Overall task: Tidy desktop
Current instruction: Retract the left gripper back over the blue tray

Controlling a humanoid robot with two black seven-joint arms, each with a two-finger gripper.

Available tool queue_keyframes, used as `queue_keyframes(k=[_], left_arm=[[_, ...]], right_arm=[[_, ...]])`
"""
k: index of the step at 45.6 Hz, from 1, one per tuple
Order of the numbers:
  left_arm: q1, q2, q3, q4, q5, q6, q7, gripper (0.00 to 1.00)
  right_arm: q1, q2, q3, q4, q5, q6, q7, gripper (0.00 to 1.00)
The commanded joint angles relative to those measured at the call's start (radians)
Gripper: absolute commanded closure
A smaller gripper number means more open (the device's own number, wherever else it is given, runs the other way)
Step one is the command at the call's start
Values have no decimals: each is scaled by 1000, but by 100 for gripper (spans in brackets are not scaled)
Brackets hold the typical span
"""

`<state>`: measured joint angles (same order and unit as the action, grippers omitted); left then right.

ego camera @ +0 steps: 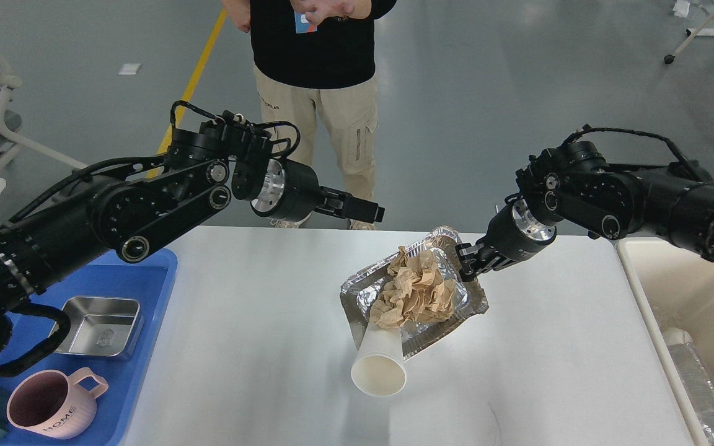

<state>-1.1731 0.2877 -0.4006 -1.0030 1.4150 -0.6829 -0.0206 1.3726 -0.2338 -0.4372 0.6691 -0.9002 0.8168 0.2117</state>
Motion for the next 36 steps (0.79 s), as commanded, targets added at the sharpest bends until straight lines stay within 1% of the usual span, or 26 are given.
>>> queue_keyframes(k=[1, 4, 6, 10, 15, 18, 21, 24, 32, 36], left_arm=[[50, 62, -96, 0, -47, 16, 74, 3], [87, 80, -148, 0, -48, 45, 100, 3], [118, 91, -168, 0, -47, 95, 122, 3], [164, 111, -176, 0, -47, 236, 181, 3], [205, 117, -173, 0, -48, 434, 284, 3], [230, 117, -175, -2, -47, 519, 318, 3], [245, 119, -181, -2, -47, 566, 326, 3], [248, 122, -182, 0, -47, 586, 326, 3], [239, 122, -182, -12, -47, 586, 327, 3], [237, 120, -184, -17, -48, 586, 311, 3]], right_arm=[[-4, 2, 2, -2, 0, -2, 0, 100], [-4, 2, 2, -2, 0, -1, 0, 100], [-4, 2, 2, -2, 0, -2, 0, 100], [-3, 2, 2, 0, 0, -2, 0, 100], [0, 2, 2, 0, 0, -2, 0, 100], [0, 2, 2, 0, 0, -2, 0, 100], [2, 2, 3, 0, 0, -2, 0, 100], [2, 4, 3, 0, 1, -2, 0, 100], [3, 1, 3, 1, 1, -2, 0, 100], [3, -1, 5, 1, 1, -2, 0, 100]])
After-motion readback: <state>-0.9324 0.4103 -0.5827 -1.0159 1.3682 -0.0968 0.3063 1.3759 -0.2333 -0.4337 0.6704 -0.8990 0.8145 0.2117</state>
